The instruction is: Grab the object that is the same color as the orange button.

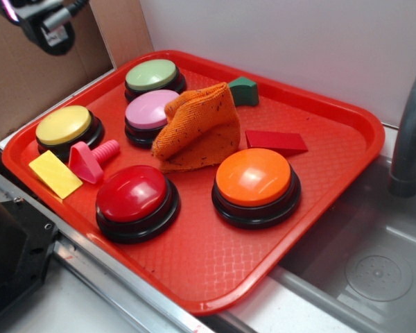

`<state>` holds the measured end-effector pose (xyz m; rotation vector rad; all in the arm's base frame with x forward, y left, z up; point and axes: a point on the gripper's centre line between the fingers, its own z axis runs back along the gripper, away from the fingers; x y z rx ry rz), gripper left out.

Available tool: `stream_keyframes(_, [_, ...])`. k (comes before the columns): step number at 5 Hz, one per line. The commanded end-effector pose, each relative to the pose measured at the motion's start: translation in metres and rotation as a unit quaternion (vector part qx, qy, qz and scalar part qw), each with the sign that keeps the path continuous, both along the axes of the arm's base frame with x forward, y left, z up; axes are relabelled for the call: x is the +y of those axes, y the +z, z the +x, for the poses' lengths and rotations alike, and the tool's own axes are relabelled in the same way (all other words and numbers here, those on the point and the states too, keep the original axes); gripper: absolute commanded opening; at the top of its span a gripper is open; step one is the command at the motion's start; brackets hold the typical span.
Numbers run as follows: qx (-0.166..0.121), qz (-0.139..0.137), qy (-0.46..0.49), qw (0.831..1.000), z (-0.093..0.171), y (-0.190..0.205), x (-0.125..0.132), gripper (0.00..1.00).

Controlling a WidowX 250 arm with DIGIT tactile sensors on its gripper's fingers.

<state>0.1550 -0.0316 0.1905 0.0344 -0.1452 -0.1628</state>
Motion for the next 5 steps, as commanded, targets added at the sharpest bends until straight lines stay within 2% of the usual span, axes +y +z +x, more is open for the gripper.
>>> stream_keyframes(1, [-0.016, 0.049, -0.048, 0.998, 0.052, -0.049, -0.016, 1.00])
stream_keyframes(2, [-0.015, 0.054, -0.059, 0.997, 0.074, -0.073, -0.022, 1.00])
stream_keyframes(3, [0.003, 0.048, -0.061, 0.997, 0.097, -0.098, -0.024, 1.00])
stream_keyframes(4, [0.008, 0.047, -0.063, 0.997, 0.111, -0.117, -0.028, 1.00])
stream_keyframes(5, [0.023, 0.058, -0.067, 0.996, 0.120, -0.131, -0.028, 1.00])
